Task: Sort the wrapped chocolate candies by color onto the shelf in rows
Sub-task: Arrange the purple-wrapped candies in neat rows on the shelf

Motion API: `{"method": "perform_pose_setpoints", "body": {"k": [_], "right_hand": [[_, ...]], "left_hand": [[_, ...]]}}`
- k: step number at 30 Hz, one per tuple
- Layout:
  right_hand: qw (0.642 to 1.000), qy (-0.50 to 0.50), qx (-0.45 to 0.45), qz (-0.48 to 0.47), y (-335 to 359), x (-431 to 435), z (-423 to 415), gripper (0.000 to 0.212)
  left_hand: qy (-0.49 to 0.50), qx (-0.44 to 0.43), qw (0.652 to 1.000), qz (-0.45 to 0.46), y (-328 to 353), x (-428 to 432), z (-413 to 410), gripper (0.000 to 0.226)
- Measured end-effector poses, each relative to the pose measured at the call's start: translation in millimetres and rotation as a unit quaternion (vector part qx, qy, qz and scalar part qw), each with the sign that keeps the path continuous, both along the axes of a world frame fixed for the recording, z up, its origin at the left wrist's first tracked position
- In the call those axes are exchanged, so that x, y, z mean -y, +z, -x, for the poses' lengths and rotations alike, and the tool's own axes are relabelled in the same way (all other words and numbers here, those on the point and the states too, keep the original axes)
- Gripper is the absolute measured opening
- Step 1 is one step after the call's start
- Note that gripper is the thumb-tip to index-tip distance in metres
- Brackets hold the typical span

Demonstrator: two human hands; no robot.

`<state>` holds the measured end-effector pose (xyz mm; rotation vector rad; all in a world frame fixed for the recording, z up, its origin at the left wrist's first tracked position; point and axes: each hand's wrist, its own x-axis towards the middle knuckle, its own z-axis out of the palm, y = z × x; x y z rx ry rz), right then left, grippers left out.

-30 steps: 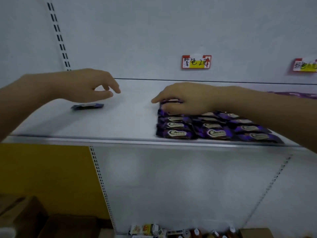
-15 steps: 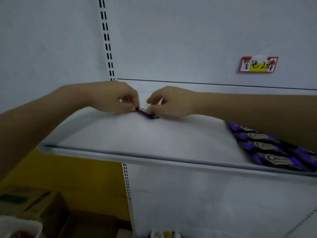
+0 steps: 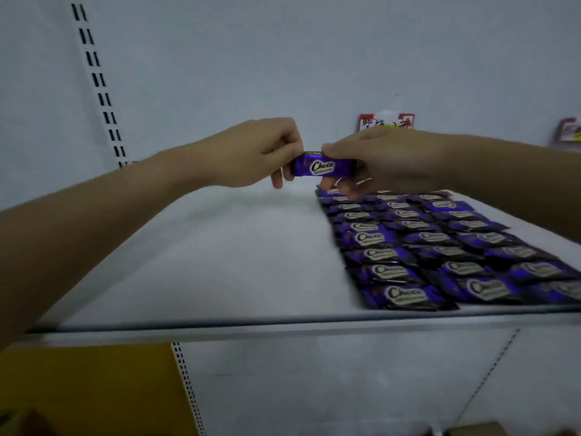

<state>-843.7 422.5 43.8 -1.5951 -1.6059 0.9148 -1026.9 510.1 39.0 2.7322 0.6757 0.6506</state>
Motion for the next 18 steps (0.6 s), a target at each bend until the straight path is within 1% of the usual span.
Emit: {"method": "perform_pose_setpoints", "body": {"k": [3, 5, 7, 9, 12, 15, 18], "right_hand": [[0.999, -0.015, 0.028, -0.02, 13, 27, -54, 0.023], [0.997, -0.035, 0.06, -0.035, 20, 42, -90, 0.023], [0.994, -0.064, 0.071, -0.05, 22, 54, -125, 0.025], [0.992, -0.086, 0.067, -0.06, 19, 61, -158, 0.029], [0.988, -0.108, 0.089, -0.063, 12, 64, -199, 0.031], [0.987, -0.11, 0.095, -0.065, 6, 59, -224, 0.031], [0.99, -0.1, 0.086, -0.056, 2, 51, -234, 0.027]], "left_hand": [[-0.045, 0.05, 0.997, -0.026, 6, 16, -48, 0.011], [-0.071, 0.062, 0.995, -0.04, 8, 24, -79, 0.011], [-0.083, 0.066, 0.993, -0.048, 7, 28, -108, 0.012], [-0.075, 0.052, 0.994, -0.06, 4, 29, -132, 0.016], [-0.049, 0.0, 0.995, -0.089, -6, 21, -153, 0.011], [-0.023, -0.043, 0.994, -0.102, -15, 8, -153, 0.009], [0.012, -0.05, 0.993, -0.106, -22, -2, -146, 0.009]]}}
